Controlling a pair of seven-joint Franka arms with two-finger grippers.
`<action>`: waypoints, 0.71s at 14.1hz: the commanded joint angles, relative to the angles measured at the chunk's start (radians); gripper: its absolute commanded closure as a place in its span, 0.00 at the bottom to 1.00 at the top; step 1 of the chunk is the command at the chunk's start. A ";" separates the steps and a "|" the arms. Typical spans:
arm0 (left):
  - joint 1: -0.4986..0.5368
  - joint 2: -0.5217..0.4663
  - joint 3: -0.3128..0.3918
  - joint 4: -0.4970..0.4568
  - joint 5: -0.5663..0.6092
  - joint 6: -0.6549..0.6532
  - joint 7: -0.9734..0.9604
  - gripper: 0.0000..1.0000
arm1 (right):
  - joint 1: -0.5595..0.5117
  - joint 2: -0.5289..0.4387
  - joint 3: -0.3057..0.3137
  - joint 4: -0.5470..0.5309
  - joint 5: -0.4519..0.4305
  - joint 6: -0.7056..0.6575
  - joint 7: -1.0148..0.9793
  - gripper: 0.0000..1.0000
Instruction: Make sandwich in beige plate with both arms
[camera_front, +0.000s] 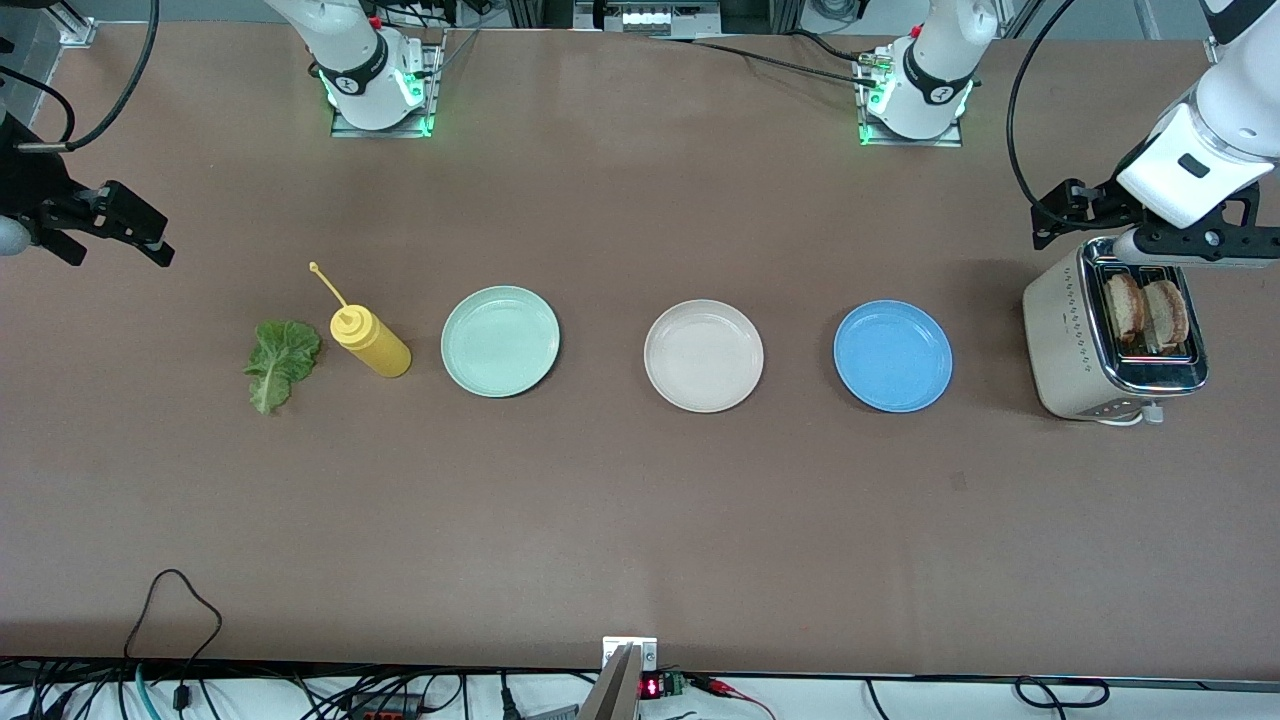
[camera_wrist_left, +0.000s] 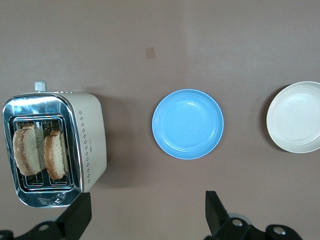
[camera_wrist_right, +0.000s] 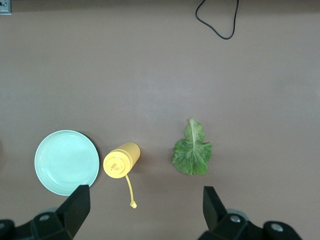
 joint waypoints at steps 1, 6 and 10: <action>-0.006 0.005 0.004 0.018 0.019 -0.011 0.014 0.00 | 0.000 -0.016 0.003 -0.005 0.004 0.001 -0.015 0.00; -0.011 0.020 0.002 0.027 0.021 -0.016 0.008 0.00 | 0.000 -0.015 0.003 -0.005 0.004 0.001 -0.015 0.00; -0.009 0.034 0.002 0.036 0.016 -0.059 -0.024 0.00 | 0.000 -0.015 0.003 -0.007 0.004 0.001 -0.015 0.00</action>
